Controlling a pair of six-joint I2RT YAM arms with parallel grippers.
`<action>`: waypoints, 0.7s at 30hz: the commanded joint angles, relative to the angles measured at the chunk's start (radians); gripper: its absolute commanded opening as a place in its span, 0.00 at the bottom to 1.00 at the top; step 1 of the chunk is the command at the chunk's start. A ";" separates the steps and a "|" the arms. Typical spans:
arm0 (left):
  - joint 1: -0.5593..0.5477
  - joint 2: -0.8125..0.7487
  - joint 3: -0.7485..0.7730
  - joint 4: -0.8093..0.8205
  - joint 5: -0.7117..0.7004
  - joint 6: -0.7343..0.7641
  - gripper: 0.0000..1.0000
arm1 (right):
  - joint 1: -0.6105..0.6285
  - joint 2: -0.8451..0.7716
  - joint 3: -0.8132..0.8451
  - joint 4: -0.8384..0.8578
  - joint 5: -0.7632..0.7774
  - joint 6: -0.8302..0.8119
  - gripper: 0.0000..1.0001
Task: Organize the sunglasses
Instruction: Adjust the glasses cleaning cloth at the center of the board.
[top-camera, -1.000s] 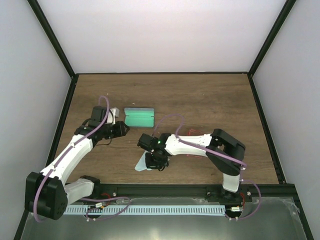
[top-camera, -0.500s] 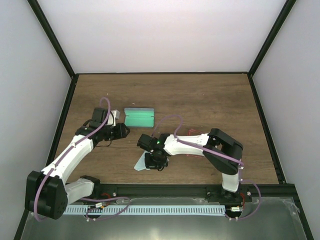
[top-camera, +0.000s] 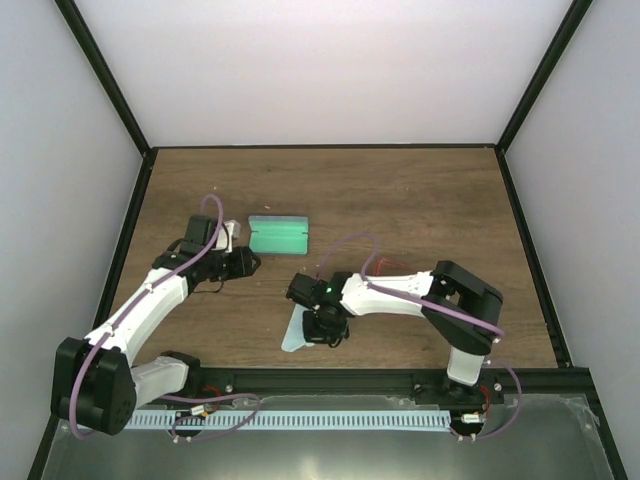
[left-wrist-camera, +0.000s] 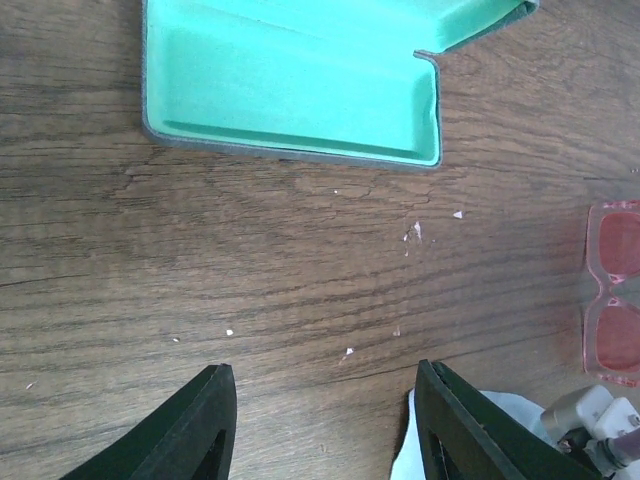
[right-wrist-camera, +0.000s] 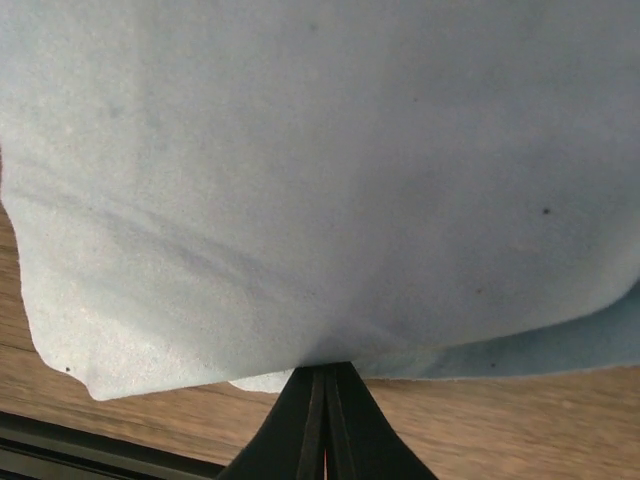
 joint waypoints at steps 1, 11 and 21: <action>-0.004 0.005 -0.006 0.020 0.001 0.009 0.50 | 0.004 -0.030 -0.072 -0.112 0.048 0.018 0.01; -0.167 0.030 0.016 0.111 0.097 -0.048 0.45 | 0.004 -0.105 -0.133 -0.128 0.056 0.022 0.02; -0.413 0.276 0.028 0.174 0.221 -0.078 0.04 | 0.004 -0.137 -0.147 -0.109 0.060 0.042 0.02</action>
